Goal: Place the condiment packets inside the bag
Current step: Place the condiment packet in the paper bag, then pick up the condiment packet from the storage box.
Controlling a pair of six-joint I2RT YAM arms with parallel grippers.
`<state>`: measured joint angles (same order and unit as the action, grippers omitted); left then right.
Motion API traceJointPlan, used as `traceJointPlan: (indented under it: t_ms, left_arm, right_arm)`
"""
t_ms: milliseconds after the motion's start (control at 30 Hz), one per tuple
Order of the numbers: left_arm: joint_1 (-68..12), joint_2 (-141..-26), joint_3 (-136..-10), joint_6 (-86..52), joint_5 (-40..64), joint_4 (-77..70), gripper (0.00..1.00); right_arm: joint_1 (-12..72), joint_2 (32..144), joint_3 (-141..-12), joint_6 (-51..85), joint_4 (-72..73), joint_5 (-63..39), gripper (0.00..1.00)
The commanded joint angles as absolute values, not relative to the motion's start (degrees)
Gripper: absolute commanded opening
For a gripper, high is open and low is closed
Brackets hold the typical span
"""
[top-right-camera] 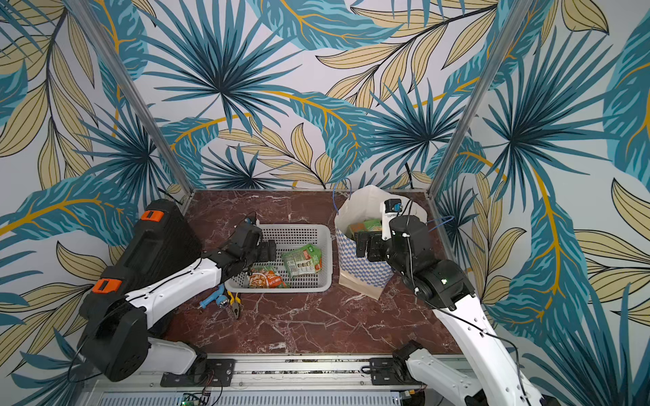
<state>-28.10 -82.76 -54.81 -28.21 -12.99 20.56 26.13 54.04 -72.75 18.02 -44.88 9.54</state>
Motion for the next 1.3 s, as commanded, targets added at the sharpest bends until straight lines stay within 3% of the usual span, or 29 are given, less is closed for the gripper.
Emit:
traceJointPlan:
  t_ms: [0, 267, 733, 833, 1133, 1200, 1267]
  left_arm:
    - [-28.4, -84.4, -61.1, -31.9, -14.4, 34.2, 0.94]
    - [-29.7, -84.4, -62.2, -38.3, -16.6, 45.6, 0.88]
    - [-29.9, -98.9, -60.2, -40.6, -6.5, 35.3, 0.82]
    - [-29.9, -101.0, -59.7, -40.9, -6.5, 33.6, 0.70]
    - [-30.5, -94.8, -60.4, -40.6, -9.3, 35.6, 0.09]
    - [-30.5, -92.7, -60.8, -40.4, -10.1, 36.7, 0.01]
    - [-30.8, -90.8, -61.4, -40.2, -10.7, 37.7, 0.00]
  right_arm:
    - [25.9, 51.7, -69.8, 17.1, -43.0, 7.0, 0.99]
    - [25.9, 47.4, -61.9, 18.1, -39.3, 3.4, 0.99]
    - [25.9, 42.3, -55.6, 19.3, -38.7, 3.0, 0.99]
    - [25.9, 42.1, -56.2, 19.1, -39.4, 3.0, 0.99]
    - [25.9, 42.6, -58.1, 19.2, -39.5, 1.7, 0.99]
    - [25.9, 42.7, -58.2, 19.4, -39.3, 1.7, 1.00]
    - [25.9, 42.5, -57.9, 19.7, -39.2, 1.7, 0.99]
